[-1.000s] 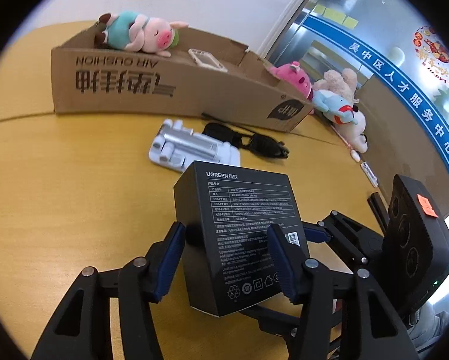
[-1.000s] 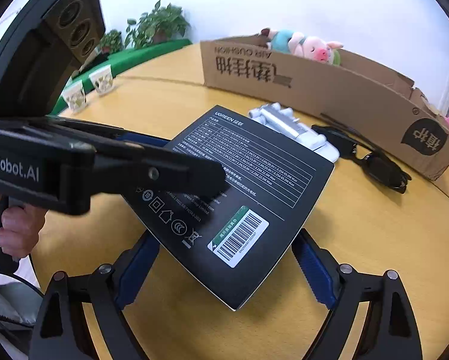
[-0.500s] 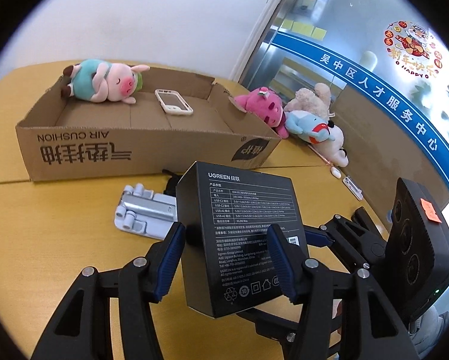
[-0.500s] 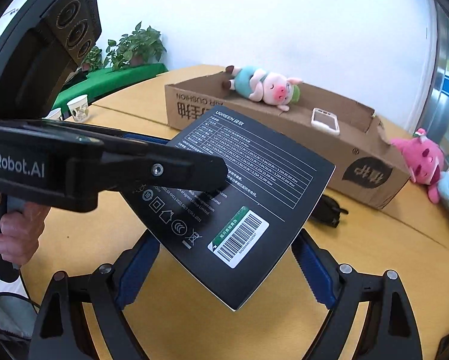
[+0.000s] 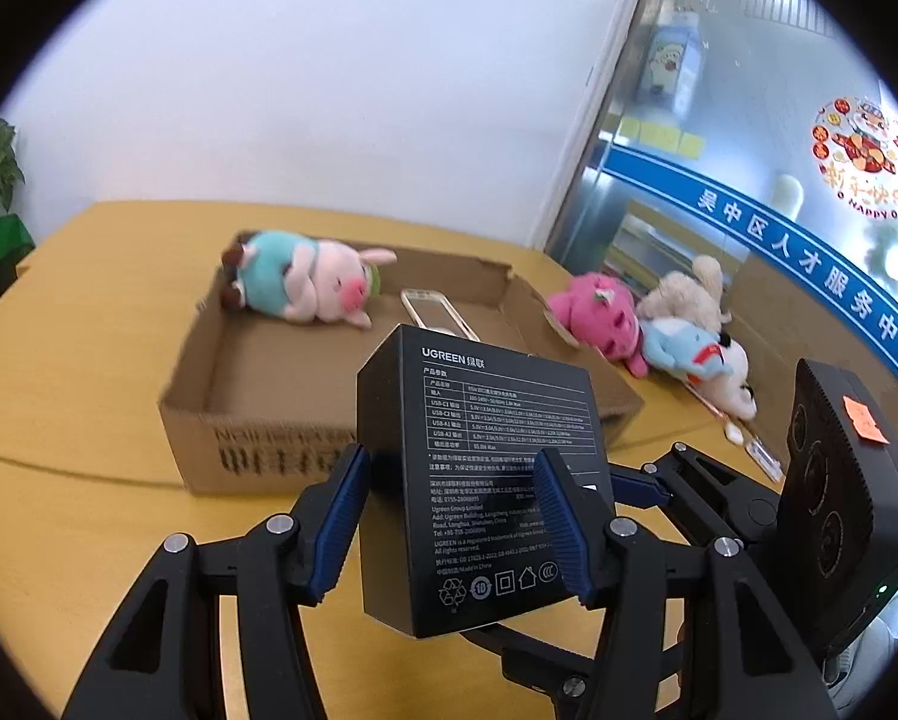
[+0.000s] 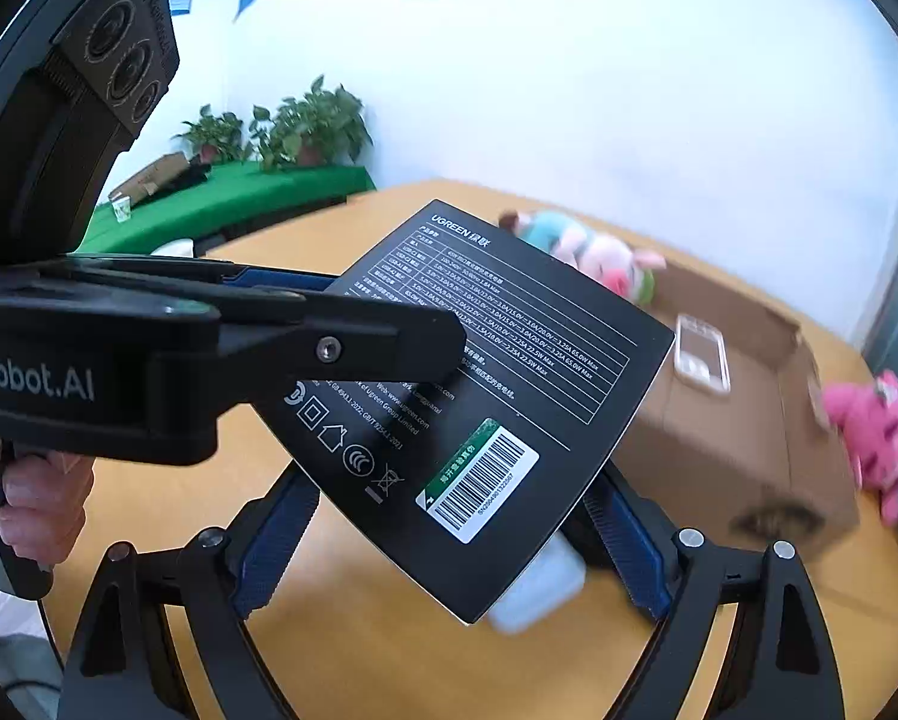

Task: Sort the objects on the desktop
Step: 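Lift the black box with the right gripper and carry it over the cardboard box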

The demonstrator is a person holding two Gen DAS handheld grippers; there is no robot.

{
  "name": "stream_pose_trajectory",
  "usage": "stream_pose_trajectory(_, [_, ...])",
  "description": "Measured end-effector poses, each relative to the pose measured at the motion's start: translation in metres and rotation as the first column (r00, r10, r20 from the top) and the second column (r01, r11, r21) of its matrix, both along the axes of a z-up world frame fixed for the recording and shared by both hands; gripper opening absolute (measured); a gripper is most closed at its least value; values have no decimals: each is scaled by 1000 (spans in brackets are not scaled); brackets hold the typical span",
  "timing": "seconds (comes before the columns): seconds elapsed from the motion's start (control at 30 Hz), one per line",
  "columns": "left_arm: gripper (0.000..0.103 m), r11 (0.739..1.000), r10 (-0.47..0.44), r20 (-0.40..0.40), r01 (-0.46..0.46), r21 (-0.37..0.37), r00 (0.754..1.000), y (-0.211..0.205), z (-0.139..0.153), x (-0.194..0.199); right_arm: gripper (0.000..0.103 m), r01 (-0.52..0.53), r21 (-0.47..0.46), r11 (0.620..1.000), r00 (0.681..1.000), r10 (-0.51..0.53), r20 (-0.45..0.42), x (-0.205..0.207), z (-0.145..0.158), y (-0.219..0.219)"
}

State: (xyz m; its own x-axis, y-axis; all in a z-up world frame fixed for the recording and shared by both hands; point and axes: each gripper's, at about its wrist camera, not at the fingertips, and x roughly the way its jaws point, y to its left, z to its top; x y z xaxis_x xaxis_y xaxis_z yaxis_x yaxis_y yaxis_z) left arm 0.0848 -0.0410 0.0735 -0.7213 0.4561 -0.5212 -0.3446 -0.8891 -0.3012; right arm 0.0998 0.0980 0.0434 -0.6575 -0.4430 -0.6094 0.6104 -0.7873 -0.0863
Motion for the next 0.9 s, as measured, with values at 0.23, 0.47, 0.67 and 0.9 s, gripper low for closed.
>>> stream_pose_trajectory(0.23, [55,999,38,-74,-38,-1,997,-17,40,-40,89,-30,-16,999,998,28,-63,-44,38,-19])
stream_pose_trajectory(0.47, [55,998,58,-114,-59,-8,992,-26,82,-102,89,-73,-1,997,995,72,-63,-114,89,-31])
stream_pose_trajectory(0.67, [54,997,67,-34,-68,-26,997,-30,70,-162,89,-98,-4,995,995,98,26,-184,92,-38])
stream_pose_trajectory(0.9, [53,993,103,142,-94,-73,984,-30,13,-221,87,-91,-22,996,972,94,216,-254,35,-46])
